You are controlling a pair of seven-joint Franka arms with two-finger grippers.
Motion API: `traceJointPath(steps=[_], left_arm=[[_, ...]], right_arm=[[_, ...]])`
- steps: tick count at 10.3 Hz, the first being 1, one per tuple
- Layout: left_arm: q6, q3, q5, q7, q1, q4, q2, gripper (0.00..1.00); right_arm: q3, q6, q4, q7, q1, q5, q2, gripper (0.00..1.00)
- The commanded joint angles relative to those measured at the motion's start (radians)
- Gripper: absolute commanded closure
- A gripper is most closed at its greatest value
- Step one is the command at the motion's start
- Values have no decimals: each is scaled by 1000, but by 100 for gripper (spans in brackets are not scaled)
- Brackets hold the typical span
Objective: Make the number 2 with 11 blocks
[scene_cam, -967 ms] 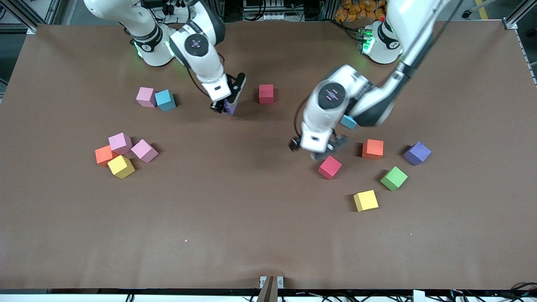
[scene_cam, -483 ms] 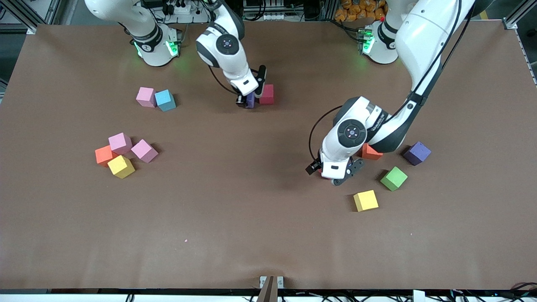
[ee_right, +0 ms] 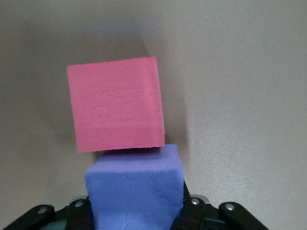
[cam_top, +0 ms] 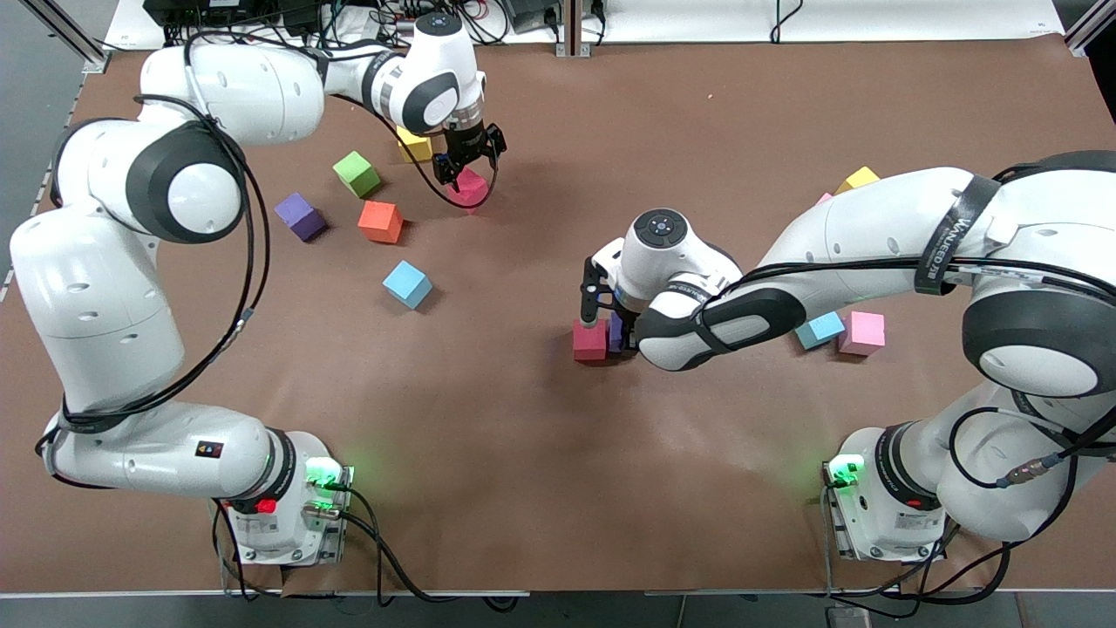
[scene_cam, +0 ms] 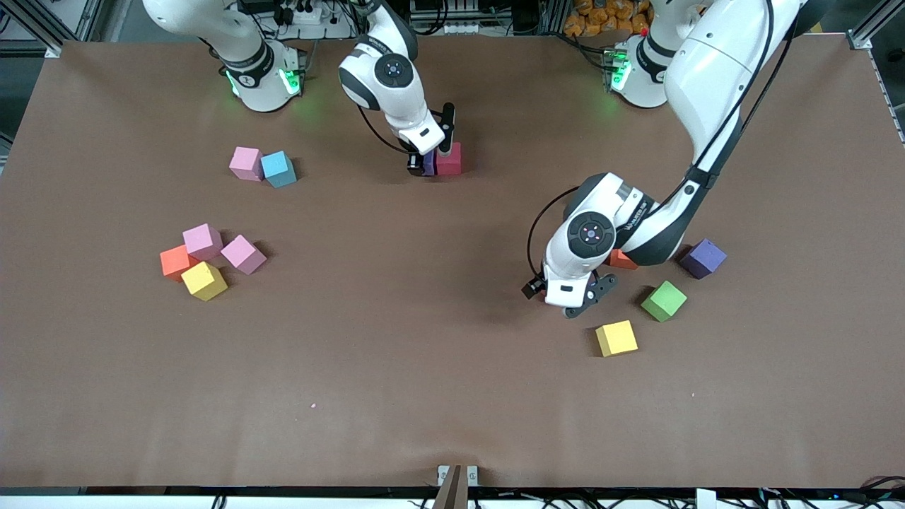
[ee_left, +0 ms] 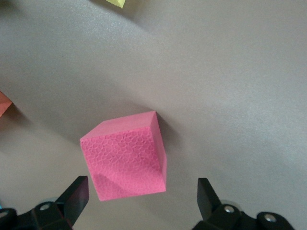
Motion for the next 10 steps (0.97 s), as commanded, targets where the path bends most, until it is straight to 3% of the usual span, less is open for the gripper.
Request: traceJointPath(steps=[1, 7, 10], left_arm=[[-20, 2, 25, 2, 9, 16, 15, 0], [-20, 3, 25, 3, 18, 16, 45, 0], [-20, 3, 25, -14, 18, 16, 47, 31]], right_arm=[[5, 19, 12, -10, -4, -11, 29, 59], [6, 39, 17, -27, -9, -13, 59, 59], [9, 52, 15, -25, -9, -11, 62, 59]])
